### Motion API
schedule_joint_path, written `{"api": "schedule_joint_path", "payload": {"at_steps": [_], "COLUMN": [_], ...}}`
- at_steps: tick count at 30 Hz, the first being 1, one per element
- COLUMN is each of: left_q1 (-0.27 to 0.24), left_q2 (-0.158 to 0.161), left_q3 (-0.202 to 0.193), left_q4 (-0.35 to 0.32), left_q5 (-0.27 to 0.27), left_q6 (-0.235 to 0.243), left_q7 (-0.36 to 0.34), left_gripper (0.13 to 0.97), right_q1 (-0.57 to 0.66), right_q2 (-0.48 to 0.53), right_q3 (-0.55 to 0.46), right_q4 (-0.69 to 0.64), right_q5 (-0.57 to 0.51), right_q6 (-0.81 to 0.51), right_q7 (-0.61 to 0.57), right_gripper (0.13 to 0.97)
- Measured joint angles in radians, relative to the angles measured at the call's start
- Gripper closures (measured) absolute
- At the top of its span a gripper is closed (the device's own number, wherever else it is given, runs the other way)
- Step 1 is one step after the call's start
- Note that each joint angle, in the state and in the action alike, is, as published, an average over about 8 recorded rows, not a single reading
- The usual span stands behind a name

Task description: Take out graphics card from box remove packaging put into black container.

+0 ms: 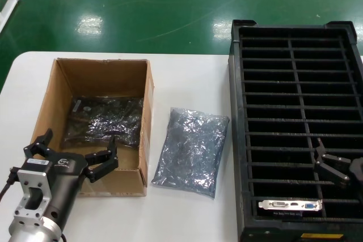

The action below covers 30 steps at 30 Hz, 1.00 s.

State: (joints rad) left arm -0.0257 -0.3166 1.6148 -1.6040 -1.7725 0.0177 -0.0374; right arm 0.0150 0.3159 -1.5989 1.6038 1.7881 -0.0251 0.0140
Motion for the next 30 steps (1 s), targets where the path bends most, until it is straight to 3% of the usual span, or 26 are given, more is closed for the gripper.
{"api": "schedule_joint_path", "payload": {"at_steps": [30], "left_q1": [0.000], "left_q2": [0.000], "left_q3": [0.000], "left_q4": [0.000], "left_q5": [0.000], "left_q6": [0.000], "left_q7": [0.000], "left_gripper": [0.132], "right_q1": [0.000], "right_q2": [0.000], "right_q3": [0.000], "right_q4": [0.000], "right_q5": [0.000], "right_q6": [0.000], "right_q7": [0.000], "right_gripper": [0.129]}}
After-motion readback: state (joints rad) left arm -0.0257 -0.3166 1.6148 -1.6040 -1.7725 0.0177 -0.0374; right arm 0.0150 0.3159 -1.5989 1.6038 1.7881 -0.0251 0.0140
